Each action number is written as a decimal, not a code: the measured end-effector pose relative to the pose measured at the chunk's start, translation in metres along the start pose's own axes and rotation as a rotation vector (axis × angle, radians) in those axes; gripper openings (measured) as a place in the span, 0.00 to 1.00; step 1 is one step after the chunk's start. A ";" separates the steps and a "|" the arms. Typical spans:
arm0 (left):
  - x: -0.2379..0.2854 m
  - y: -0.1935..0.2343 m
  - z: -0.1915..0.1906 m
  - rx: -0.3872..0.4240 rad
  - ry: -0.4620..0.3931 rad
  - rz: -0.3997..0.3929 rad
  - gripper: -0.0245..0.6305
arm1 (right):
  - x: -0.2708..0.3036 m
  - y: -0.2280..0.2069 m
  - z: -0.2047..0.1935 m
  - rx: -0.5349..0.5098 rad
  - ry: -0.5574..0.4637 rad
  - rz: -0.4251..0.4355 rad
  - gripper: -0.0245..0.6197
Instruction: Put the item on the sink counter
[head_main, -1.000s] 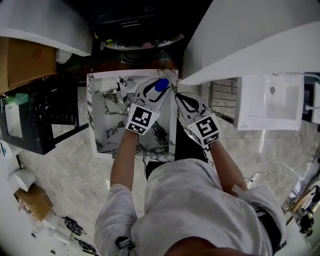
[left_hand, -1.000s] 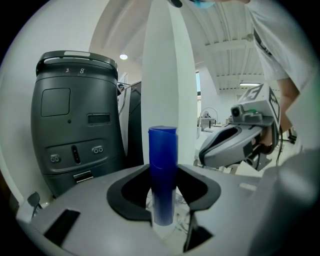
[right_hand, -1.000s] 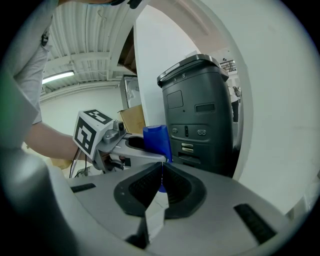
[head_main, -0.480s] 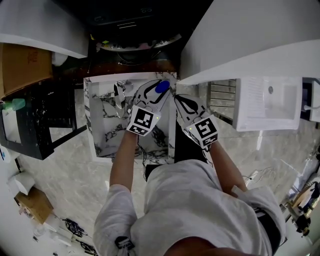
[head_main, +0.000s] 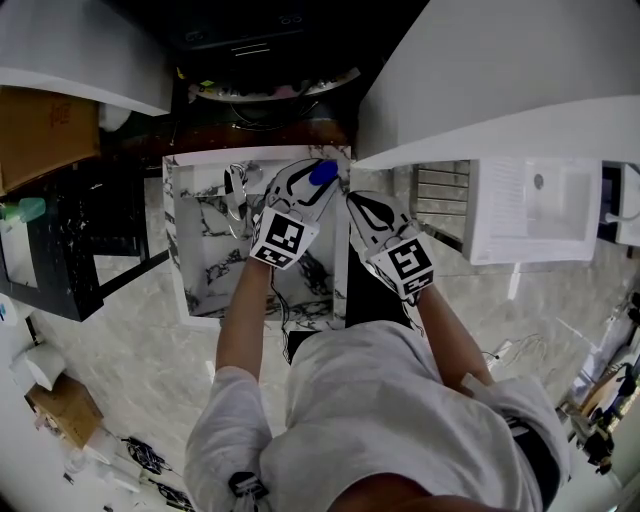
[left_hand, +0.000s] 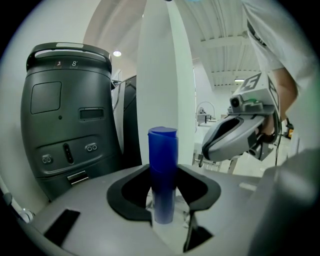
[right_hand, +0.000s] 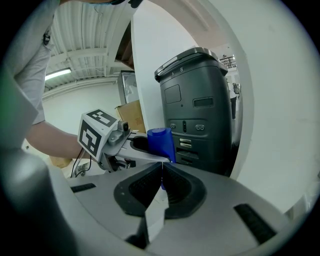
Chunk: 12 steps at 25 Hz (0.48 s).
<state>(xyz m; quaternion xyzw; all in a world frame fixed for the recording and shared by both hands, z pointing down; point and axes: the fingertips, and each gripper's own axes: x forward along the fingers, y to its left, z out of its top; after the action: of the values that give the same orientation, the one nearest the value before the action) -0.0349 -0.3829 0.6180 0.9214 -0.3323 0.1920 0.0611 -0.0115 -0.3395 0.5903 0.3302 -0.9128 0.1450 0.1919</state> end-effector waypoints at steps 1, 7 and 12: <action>0.000 0.000 0.000 0.008 0.003 -0.005 0.28 | 0.000 0.000 0.000 -0.001 -0.001 -0.001 0.05; 0.002 -0.002 -0.004 0.020 -0.004 -0.052 0.28 | -0.002 -0.001 -0.003 0.007 -0.003 -0.012 0.05; 0.005 0.001 -0.012 0.042 0.013 -0.075 0.28 | -0.002 0.000 -0.004 0.014 -0.004 -0.010 0.05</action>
<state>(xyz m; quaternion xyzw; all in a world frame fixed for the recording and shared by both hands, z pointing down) -0.0354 -0.3835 0.6310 0.9330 -0.2932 0.2024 0.0512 -0.0085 -0.3371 0.5929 0.3363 -0.9105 0.1496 0.1884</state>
